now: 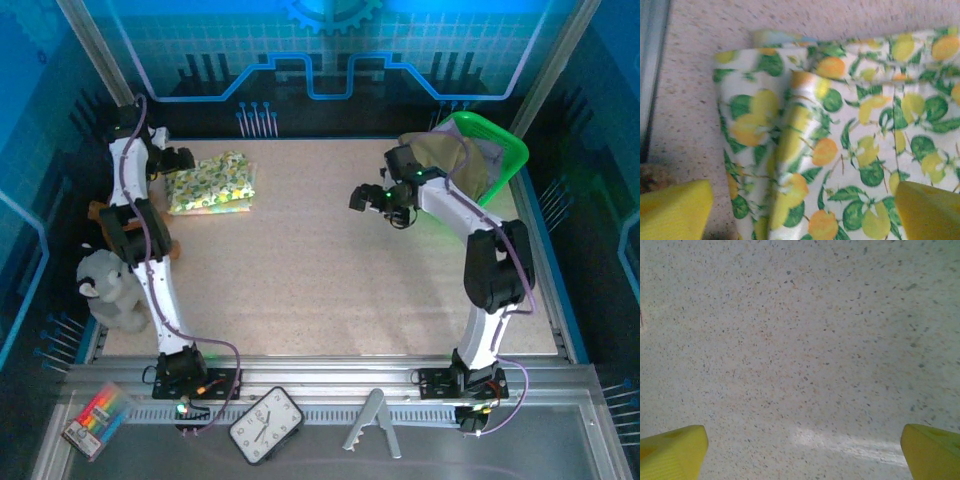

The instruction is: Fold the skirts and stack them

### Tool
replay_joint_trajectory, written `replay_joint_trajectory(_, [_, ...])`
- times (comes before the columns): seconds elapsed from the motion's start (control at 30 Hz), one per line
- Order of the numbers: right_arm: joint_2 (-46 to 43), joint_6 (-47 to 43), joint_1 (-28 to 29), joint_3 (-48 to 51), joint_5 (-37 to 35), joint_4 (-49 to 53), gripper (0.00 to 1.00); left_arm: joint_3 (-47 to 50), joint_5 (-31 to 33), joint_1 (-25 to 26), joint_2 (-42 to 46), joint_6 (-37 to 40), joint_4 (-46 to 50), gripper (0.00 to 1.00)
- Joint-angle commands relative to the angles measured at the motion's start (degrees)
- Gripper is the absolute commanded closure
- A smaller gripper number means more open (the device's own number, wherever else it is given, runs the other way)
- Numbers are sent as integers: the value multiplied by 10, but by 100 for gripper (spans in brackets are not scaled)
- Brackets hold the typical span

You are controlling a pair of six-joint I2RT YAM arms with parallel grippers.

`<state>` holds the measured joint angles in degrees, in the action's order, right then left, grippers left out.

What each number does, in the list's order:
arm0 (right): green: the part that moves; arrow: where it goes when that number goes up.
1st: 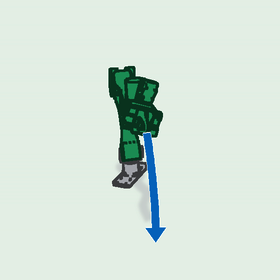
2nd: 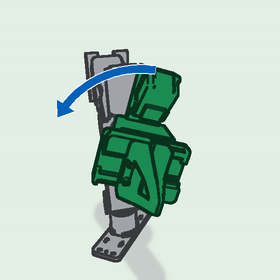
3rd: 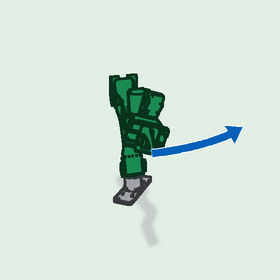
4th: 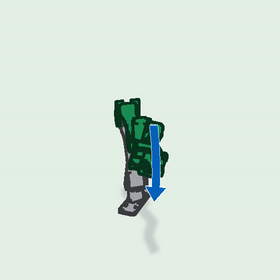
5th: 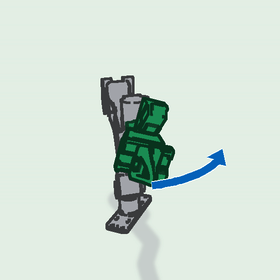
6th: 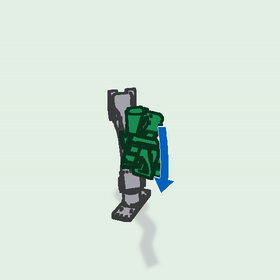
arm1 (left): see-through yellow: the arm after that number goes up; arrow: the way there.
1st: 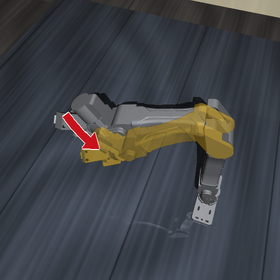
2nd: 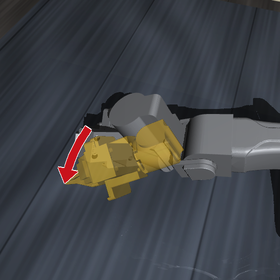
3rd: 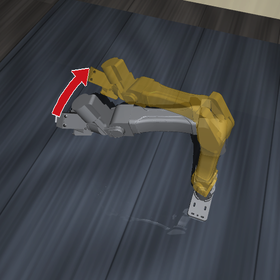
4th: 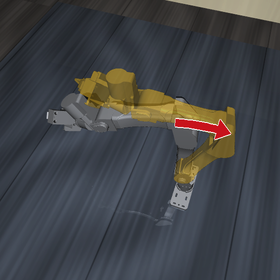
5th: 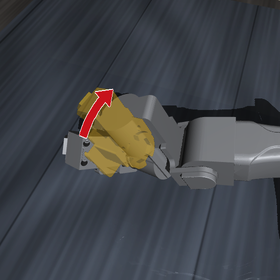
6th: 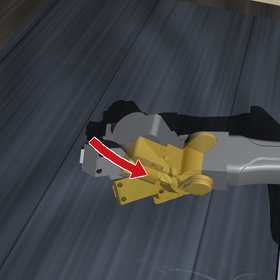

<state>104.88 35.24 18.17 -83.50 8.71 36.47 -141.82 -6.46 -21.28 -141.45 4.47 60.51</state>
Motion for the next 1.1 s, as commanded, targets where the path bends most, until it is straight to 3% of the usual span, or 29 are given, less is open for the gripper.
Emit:
replay_joint_trajectory(0.0, [-60, -12, -10, 24, -48, -4, 0, 65, 10, -5, 111, -118, -73, 1])
replay_joint_trajectory(0.2, [-100, -30, -55, 36, -93, -23, 0, 354, -72, 30, 298, -296, -288, 1])
replay_joint_trajectory(0.47, [-29, -103, -149, -54, -89, 10, 0, 521, -180, 135, 346, -439, -425, 1])
replay_joint_trajectory(0.67, [86, -168, -201, -198, -141, 72, 0, 650, -138, 216, 430, -458, -474, 1])
replay_joint_trajectory(0.77, [145, -200, -214, -275, -180, 92, 0, 725, -119, 218, 488, -468, -490, 1])
replay_joint_trajectory(0.9, [222, -292, -218, -356, -138, 92, 0, 773, -53, 216, 563, -436, -429, 1])
replay_joint_trajectory(1.07, [281, -366, -208, -406, -149, 96, 0, 806, -23, 200, 627, -415, -388, 1])
